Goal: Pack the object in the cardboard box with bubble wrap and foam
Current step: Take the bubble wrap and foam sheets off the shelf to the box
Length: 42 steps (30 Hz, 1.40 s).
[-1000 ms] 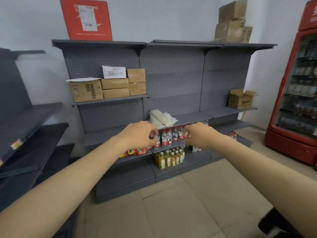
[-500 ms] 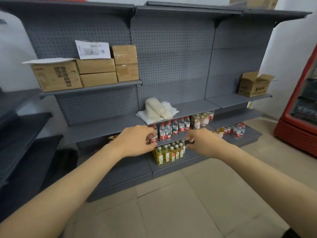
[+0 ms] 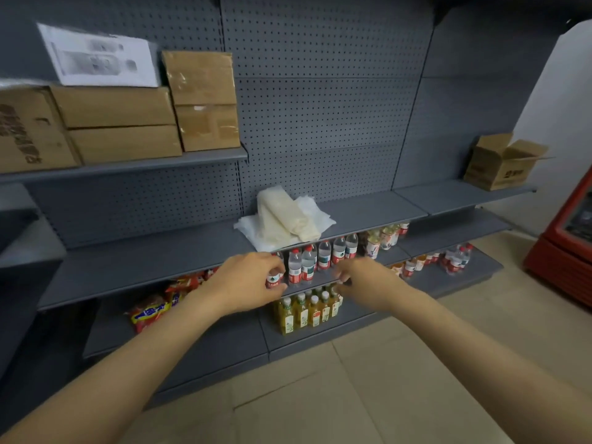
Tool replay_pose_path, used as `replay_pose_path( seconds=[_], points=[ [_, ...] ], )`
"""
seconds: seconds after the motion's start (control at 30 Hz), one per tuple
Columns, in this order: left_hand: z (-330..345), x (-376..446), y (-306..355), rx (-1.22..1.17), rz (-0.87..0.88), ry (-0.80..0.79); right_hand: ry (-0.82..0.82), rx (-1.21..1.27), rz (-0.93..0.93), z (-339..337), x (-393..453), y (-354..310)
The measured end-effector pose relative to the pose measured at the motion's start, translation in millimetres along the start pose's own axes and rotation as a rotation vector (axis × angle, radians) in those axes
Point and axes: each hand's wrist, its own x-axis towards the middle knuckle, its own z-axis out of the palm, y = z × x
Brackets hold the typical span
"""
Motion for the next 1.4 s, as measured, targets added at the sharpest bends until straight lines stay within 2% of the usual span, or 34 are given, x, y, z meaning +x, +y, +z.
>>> replay_pose_path(
  seconds=[0.27,0.6,0.87,1.2,1.4],
  points=[
    [38.3,135.2,-33.0,-0.071,-0.015,-0.056,-0.049,-0.006,0.021,-12.6,115.1,69.2],
    [71.2,294.5,-59.0,-0.127,-0.105,-0.098,-0.116,0.004,-0.064,-29.9,277.9,145.7],
    [92.5,366.0,-118.2,-0.180,-0.212,-0.082,-0.213,-0.011,-0.125,-26.0,387.0,175.9],
    [126.3,449.1,-205.7,-0.265,-0.285,-0.138,-0.362,0.042,-0.083,-2.4,514.2,190.7],
    [140.4,486.9,-236.2,-0.318,-0.353,-0.206,-0.422,0.093,-0.082,7.4,565.7,196.4]
  ],
)
